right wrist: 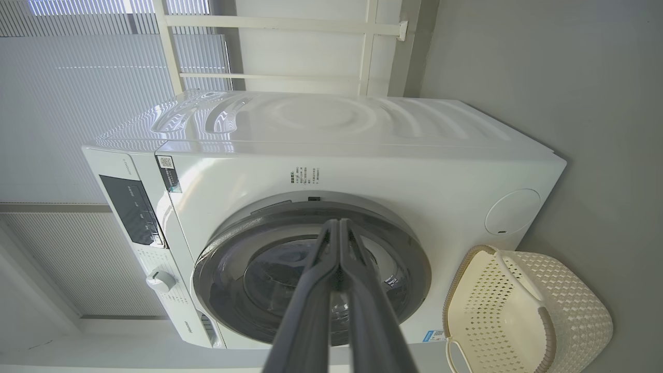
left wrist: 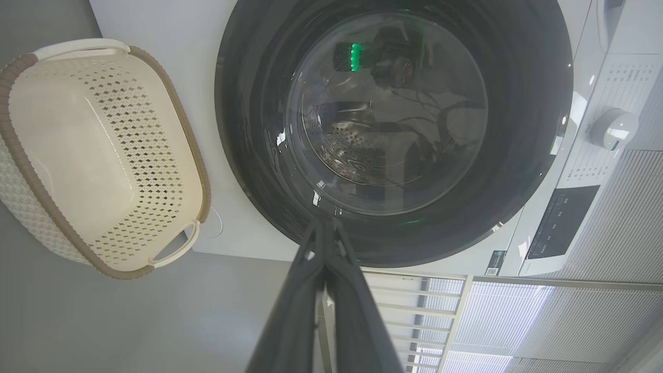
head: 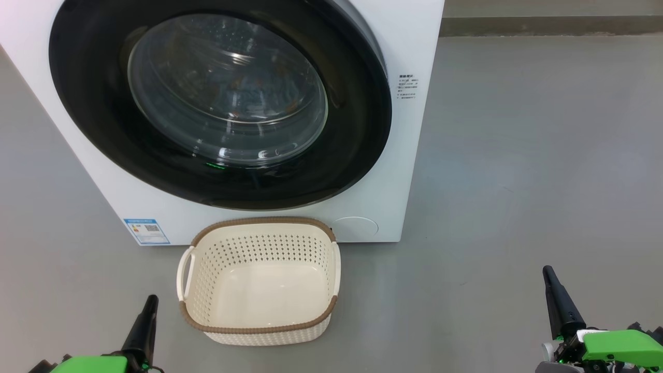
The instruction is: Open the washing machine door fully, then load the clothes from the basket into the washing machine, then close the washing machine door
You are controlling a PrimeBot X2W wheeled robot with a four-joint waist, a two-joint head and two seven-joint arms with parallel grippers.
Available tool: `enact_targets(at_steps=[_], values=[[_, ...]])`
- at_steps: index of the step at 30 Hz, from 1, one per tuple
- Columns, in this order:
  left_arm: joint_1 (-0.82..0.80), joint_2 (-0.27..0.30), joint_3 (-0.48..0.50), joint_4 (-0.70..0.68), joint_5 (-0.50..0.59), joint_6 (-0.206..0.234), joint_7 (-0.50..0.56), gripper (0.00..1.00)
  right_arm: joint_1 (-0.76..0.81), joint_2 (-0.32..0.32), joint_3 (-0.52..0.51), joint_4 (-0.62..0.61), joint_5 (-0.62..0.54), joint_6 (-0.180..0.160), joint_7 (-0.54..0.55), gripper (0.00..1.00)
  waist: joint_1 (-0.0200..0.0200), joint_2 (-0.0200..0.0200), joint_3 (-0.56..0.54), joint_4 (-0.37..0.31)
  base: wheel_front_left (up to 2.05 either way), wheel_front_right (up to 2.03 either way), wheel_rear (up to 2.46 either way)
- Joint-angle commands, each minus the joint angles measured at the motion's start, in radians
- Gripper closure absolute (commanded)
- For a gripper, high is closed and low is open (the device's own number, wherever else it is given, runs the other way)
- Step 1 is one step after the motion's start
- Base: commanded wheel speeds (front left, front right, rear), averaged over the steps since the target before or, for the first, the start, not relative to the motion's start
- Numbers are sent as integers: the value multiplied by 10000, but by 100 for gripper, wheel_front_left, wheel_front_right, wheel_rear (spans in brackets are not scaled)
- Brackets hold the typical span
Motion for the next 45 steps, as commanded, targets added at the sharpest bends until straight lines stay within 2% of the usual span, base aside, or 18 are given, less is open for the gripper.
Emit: enact_targets(at_steps=[1, 45], values=[[-409, 188, 354, -284, -66, -29, 65, 100, -400, -47, 242, -293, 113, -11, 78, 100, 0, 0, 0, 0, 0, 0, 0], [-409, 185, 357, -285, -63, -29, 68, 100, -400, -47, 244, -293, 115, -11, 76, 100, 0, 0, 0, 0, 0, 0, 0]])
